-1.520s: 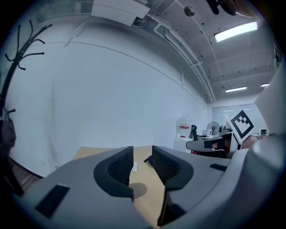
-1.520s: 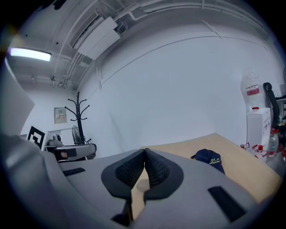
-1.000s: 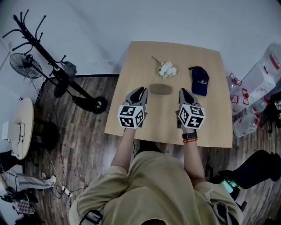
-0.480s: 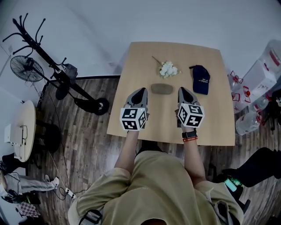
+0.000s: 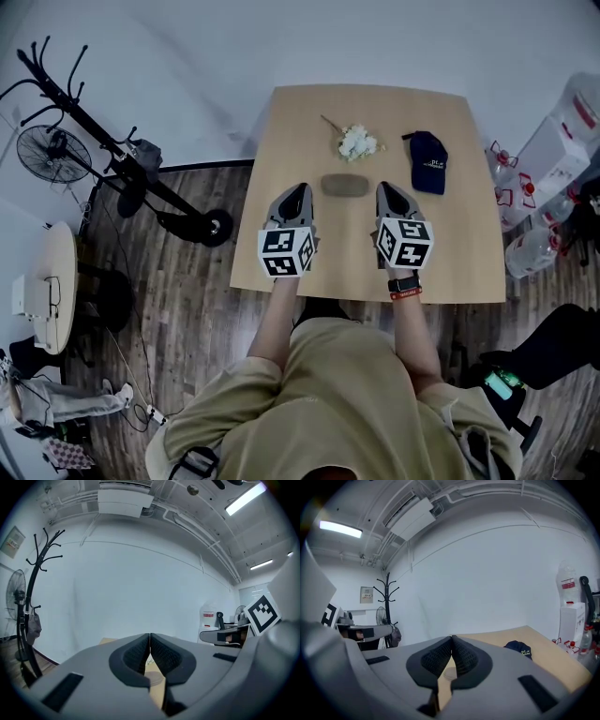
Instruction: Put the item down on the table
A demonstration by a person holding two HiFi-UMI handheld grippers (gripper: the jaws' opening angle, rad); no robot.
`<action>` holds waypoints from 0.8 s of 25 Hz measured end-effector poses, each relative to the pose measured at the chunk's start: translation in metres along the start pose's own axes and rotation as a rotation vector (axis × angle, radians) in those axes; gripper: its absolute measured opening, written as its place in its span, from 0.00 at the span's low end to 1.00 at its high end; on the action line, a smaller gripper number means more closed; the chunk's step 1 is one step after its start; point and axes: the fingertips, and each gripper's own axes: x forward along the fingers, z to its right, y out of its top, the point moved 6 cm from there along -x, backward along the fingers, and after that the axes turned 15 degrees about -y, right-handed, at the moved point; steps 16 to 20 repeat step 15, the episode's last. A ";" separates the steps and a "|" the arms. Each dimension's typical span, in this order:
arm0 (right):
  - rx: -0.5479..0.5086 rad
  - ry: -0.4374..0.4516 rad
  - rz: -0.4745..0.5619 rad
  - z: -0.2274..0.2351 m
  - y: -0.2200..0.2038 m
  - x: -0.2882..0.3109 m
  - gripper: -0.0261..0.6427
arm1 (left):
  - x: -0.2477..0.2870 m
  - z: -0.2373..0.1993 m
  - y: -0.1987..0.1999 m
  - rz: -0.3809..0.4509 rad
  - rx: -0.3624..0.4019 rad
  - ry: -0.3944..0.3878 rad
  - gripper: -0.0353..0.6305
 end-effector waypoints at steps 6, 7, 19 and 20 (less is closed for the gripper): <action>0.000 -0.015 -0.012 0.002 -0.005 0.007 0.06 | 0.010 -0.007 -0.012 -0.051 0.022 -0.001 0.09; 0.001 -0.018 -0.015 0.003 -0.006 0.008 0.06 | 0.013 -0.009 -0.016 -0.068 0.028 -0.003 0.09; -0.027 -0.022 -0.057 0.014 -0.018 0.025 0.06 | 0.040 -0.026 -0.109 -0.435 0.049 -0.007 0.09; -0.027 -0.022 -0.057 0.014 -0.018 0.025 0.06 | 0.040 -0.026 -0.109 -0.435 0.049 -0.007 0.09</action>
